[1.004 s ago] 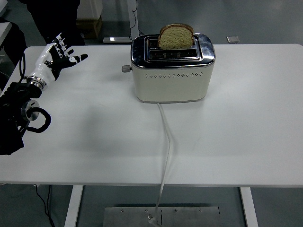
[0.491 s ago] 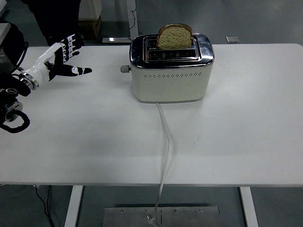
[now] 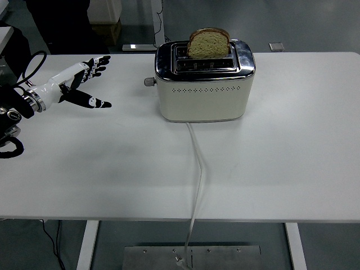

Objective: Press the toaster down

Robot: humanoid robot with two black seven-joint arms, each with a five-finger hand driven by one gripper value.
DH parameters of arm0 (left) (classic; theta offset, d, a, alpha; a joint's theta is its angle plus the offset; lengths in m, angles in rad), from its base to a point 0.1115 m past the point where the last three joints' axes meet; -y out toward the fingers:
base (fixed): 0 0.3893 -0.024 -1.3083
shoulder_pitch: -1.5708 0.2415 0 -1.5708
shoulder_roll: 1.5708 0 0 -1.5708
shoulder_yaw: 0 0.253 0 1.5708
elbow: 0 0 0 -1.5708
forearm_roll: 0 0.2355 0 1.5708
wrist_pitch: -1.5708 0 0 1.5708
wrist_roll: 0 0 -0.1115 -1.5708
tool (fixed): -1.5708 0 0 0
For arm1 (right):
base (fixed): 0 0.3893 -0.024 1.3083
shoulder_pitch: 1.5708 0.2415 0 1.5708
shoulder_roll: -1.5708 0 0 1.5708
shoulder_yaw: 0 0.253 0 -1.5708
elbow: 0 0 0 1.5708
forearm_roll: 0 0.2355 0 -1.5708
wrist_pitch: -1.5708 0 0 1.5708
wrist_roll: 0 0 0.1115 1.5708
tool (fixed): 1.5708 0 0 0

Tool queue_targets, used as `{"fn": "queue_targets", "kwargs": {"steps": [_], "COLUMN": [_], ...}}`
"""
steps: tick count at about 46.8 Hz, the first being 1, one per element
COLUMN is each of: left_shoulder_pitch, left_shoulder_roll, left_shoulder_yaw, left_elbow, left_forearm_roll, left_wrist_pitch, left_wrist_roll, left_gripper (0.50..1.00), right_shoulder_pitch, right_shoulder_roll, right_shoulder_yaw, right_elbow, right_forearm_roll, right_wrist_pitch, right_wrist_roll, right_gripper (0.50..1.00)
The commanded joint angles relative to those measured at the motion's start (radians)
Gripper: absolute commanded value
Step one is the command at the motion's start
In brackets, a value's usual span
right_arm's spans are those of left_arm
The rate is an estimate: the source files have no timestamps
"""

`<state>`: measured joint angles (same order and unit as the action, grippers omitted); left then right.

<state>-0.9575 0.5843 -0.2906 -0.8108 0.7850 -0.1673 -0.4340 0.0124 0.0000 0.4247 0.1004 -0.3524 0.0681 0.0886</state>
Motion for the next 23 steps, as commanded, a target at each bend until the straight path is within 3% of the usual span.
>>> {"fn": "queue_targets", "kwargs": {"steps": [1,7,23], "left_shoulder_pitch": [-0.007,-0.014,-0.053], "left_shoulder_roll": [0.002,-0.001,-0.018], "left_shoulder_yaw": [0.001,0.005,0.033], "left_elbow": [-0.001,0.001,0.001], "left_forearm_roll": [0.215,0.287,0.287], "left_wrist_pitch": [-0.005,-0.009,-0.011], "left_wrist_roll": [0.000,0.000,0.008], "left_gripper": [1.000,1.000,1.000], "right_shoulder_pitch": [0.000,0.000,0.000], "right_shoulder_roll": [0.000,0.000,0.000], "right_shoulder_yaw": [0.000,0.000,0.000], "right_elbow": [-0.001,0.001,0.001], "right_forearm_roll": [0.001,0.000,0.000], "right_wrist_pitch": [-0.001,-0.001,-0.001], "right_wrist_roll": [0.000,0.000,0.000], "right_gripper": [1.000,1.000,0.998]}}
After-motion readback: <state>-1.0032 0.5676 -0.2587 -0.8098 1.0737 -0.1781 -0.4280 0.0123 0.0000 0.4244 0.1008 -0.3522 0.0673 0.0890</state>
